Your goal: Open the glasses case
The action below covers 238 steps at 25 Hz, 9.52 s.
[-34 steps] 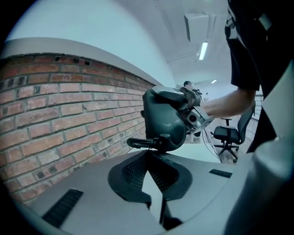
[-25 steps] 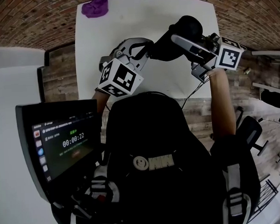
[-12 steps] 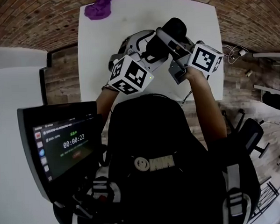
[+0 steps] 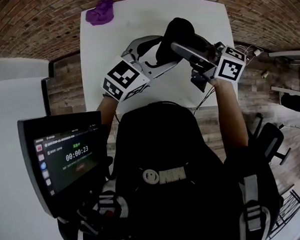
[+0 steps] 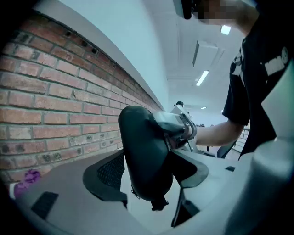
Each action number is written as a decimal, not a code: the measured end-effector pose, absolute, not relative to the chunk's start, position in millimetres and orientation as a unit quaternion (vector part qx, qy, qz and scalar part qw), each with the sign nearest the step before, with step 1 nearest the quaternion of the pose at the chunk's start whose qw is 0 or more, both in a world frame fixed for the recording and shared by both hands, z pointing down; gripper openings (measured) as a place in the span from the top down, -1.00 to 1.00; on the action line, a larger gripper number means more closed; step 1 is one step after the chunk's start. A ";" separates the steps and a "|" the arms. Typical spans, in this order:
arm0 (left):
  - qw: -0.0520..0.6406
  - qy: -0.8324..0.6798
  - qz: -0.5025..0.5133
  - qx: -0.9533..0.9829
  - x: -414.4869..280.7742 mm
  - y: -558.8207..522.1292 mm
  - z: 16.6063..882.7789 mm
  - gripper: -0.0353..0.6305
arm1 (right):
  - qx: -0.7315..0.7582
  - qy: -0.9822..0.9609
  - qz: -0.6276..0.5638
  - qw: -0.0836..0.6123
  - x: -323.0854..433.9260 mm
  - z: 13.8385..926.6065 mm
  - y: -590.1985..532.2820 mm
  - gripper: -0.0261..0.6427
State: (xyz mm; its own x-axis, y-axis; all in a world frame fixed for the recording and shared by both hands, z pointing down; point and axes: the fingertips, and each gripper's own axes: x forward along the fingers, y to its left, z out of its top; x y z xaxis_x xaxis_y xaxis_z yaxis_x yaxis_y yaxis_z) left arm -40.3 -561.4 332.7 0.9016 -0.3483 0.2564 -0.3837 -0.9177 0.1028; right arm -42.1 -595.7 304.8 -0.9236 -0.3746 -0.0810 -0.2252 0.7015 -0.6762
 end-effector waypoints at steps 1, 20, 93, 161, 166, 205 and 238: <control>0.085 -0.185 0.100 0.974 -41.8 -561.7 326.4 -0.09 | -0.150 0.917 -0.348 0.127 -37.0 299.9 -594.4 0.00; 0.098 -0.167 0.030 0.981 -61.2 -564.7 301.9 -0.11 | -0.379 0.884 -0.269 0.051 13.2 328.1 -636.1 0.81; 0.096 -0.402 0.061 0.909 -125.9 -623.5 325.7 0.88 | -0.472 0.856 -0.103 -0.185 21.6 358.9 -619.8 0.75; 0.083 -0.413 0.082 0.903 -29.8 -73.4 334.4 0.88 | -0.352 0.925 -0.143 0.003 25.6 339.5 -67.8 0.90; 0.095 -0.418 0.089 0.899 -21.3 26.1 367.0 0.88 | -0.346 0.926 -0.148 -0.019 40.5 371.2 38.6 0.90; 0.059 -0.502 0.044 0.862 54.1 468.7 572.6 0.88 | -0.351 0.927 -0.116 -0.063 132.4 576.7 457.7 0.90; 0.044 -0.479 0.013 0.877 37.5 769.0 573.8 0.88 | -0.345 0.932 -0.084 -0.065 82.7 577.3 773.1 0.90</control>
State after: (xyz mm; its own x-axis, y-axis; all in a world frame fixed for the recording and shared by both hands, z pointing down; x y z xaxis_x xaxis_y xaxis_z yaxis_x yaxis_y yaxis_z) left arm 37.5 769.0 573.8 0.5417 -0.8381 0.0647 -0.8404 -0.5381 0.0655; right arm 82.7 773.1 577.3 -0.7528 -0.6332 0.1798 -0.6552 0.7470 -0.1125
